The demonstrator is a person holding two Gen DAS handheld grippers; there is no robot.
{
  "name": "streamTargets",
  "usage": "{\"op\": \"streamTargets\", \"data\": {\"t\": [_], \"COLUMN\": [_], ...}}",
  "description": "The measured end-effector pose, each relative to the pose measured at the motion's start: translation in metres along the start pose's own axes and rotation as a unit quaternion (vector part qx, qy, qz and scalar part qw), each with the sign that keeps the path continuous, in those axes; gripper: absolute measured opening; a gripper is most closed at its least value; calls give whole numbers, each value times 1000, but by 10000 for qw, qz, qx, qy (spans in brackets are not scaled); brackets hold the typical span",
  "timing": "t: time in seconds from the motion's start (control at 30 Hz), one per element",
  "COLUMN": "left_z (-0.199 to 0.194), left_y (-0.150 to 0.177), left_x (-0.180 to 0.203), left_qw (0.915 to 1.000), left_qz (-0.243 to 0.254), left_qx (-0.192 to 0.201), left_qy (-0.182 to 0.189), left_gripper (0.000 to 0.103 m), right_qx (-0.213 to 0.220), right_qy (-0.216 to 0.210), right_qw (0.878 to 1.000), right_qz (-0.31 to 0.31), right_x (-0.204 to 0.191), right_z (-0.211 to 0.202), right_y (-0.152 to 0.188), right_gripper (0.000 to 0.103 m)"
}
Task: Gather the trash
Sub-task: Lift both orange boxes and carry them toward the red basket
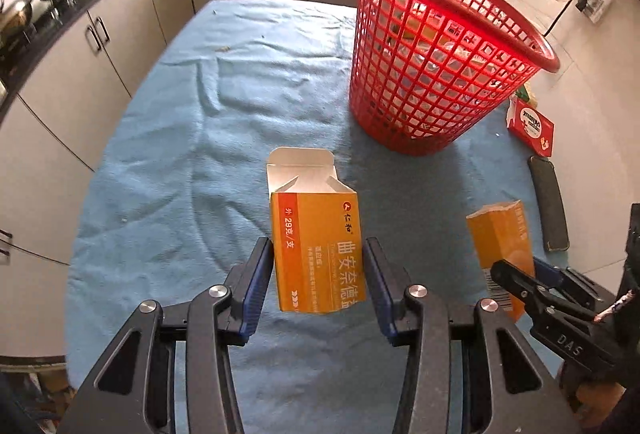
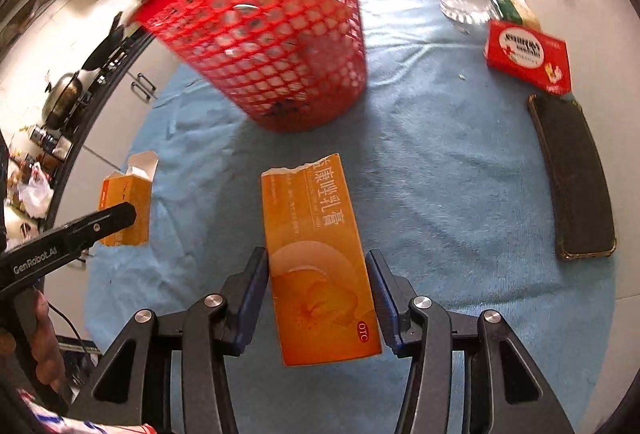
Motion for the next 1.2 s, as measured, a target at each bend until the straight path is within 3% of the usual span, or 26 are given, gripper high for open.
{"op": "streamTargets", "data": {"t": [0.4, 1.2], "left_z": [-48, -84], "left_y": [3, 11], "left_x": [-4, 4], "left_qw": [9987, 9965], "left_qz": [217, 444], "left_qx": [437, 709], "left_qy": [-147, 10], "left_gripper": [45, 45], "right_qx": [284, 788], "right_qy": [60, 163], "right_qw": [9995, 9967], "right_qz": [-158, -120], "right_x": [-13, -22], "right_z": [-30, -75], "right_y": [0, 4], "right_gripper": [53, 53]}}
Point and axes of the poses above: each gripper's, at about its wrist camera, not at the fingertips, and z roughly the way its jaws point, x to its right, y to its underside, the point moved 9 cm from there along z, roughly the way its jaws point, and after that the axes turned 11 degrees about -z, right-handed, at the moved point
